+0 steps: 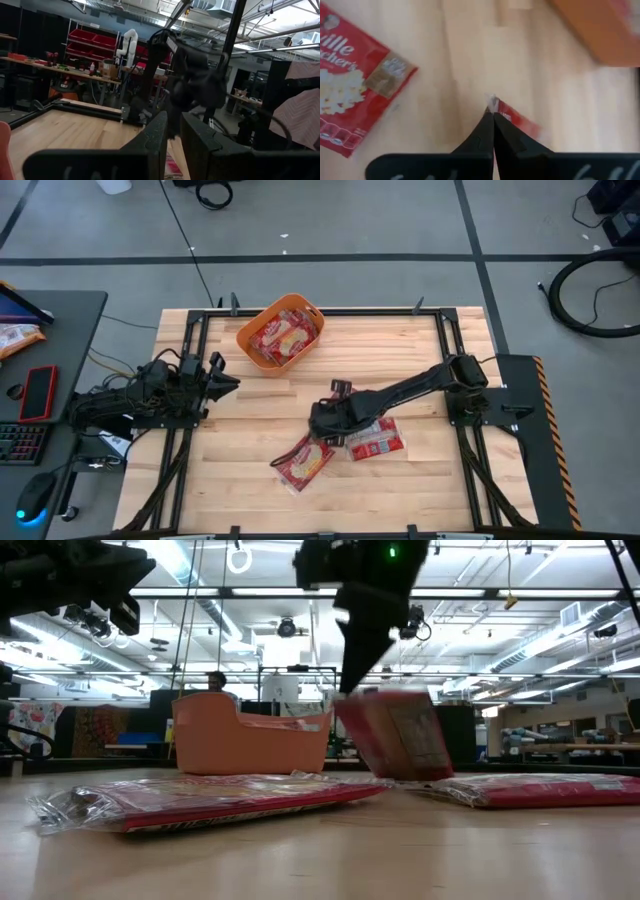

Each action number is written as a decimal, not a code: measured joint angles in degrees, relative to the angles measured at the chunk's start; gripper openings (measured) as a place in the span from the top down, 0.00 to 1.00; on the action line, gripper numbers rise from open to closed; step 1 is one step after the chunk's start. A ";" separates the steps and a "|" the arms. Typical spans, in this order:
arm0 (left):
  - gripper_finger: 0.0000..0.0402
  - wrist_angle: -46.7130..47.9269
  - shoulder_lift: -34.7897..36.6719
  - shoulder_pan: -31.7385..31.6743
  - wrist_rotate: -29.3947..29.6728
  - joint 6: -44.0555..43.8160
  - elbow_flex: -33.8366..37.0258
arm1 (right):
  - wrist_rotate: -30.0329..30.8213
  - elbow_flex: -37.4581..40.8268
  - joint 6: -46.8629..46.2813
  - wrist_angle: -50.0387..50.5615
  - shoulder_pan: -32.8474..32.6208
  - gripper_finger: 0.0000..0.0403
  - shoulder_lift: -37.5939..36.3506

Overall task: Sort popcorn bags into baskets
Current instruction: Put the red popcorn bag into the orange bin

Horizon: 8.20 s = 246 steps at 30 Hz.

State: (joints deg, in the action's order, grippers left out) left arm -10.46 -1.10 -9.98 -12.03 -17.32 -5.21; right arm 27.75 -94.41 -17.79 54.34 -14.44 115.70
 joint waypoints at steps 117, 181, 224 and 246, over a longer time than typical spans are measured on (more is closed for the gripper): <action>0.86 3.46 0.00 -0.09 9.47 11.74 0.02 | -35.61 -8.42 31.92 -40.75 34.20 0.99 -1.40; 0.86 3.89 -0.01 -0.09 16.42 15.30 0.02 | -21.21 -4.06 33.77 -27.69 28.52 0.59 -1.44; 0.86 1.42 -0.01 -0.04 14.30 6.21 0.02 | -25.98 13.33 -9.19 10.74 -5.23 0.59 -1.48; 0.86 1.38 0.00 -0.09 14.30 6.60 0.02 | -32.12 19.14 -2.97 5.40 -1.43 0.98 -1.60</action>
State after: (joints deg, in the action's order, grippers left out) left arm -9.08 -1.10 -10.07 2.26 -10.72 -5.19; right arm -4.37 -75.27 -20.75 59.74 -15.87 114.09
